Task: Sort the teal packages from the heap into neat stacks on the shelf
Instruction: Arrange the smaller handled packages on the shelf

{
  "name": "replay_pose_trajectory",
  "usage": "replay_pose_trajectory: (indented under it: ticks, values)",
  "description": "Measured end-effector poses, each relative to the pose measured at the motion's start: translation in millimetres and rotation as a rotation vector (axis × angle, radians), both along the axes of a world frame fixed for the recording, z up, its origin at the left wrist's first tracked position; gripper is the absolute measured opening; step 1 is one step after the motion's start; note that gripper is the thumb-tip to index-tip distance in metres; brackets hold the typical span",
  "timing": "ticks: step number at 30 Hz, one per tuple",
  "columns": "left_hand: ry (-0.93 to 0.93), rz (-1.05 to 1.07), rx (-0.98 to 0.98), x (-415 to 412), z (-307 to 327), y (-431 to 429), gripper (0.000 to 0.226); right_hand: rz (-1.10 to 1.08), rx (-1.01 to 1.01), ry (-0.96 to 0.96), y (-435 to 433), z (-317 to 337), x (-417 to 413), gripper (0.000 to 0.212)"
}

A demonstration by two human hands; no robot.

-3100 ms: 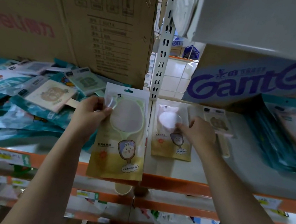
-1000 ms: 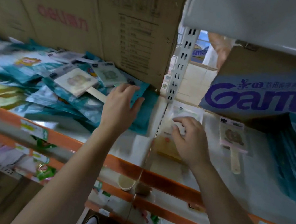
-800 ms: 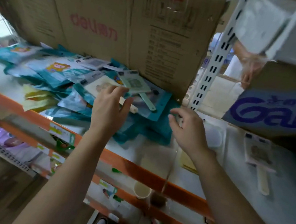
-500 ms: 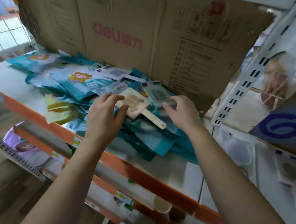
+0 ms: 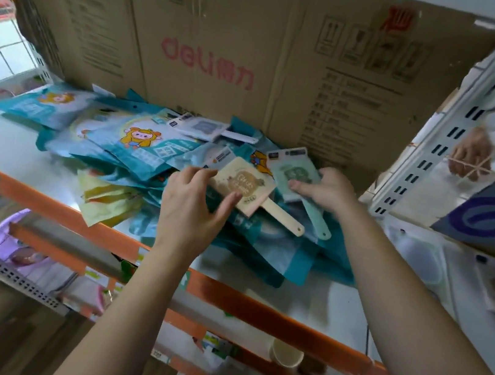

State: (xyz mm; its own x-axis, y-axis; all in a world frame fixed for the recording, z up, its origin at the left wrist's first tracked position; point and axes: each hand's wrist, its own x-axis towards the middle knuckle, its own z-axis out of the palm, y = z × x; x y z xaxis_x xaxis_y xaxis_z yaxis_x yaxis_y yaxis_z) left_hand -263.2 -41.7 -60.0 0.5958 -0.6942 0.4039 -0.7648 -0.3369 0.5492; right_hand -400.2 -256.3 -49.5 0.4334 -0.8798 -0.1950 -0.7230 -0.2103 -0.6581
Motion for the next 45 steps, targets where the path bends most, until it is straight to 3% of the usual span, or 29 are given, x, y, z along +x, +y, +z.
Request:
replay_pose_trajectory:
  ticks: [3,7,10,14,21,29,35,38,41,45]
  values:
    - [-0.03,-0.004,0.047,2,-4,-2,0.079,-0.087,0.101,-0.293,7,3,-17,0.015]
    - [-0.057,0.011,0.155,0,-8,-10,0.106,-0.167,0.159,-0.506,18,4,-42,0.016]
    - [-0.035,-0.008,0.205,3,-11,-17,0.103,-0.205,0.175,-0.588,28,0,-57,0.024]
    - [0.018,-0.043,0.181,10,-9,-24,0.084,-0.25,0.186,-0.65,40,-7,-70,0.013]
    - [0.053,0.0,0.058,19,-5,-24,0.057,-0.283,0.193,-0.658,50,-15,-78,0.027]
    - [-0.003,0.138,0.427,11,11,-45,0.097,-0.283,0.186,-0.678,58,-12,-86,0.026]
    - [0.208,0.057,0.271,13,18,-57,0.101,-0.322,0.182,-0.697,58,-12,-95,0.025]
    - [0.334,-0.024,0.1,12,21,-63,0.069,-0.331,0.191,-0.693,56,-12,-106,0.025]
    - [0.267,-0.027,0.051,1,29,-65,0.034,-0.341,0.198,-0.706,56,-11,-122,0.027]
    - [0.168,-0.073,-0.051,-25,43,-64,0.019,-0.383,0.197,-0.694,54,-10,-157,0.028]
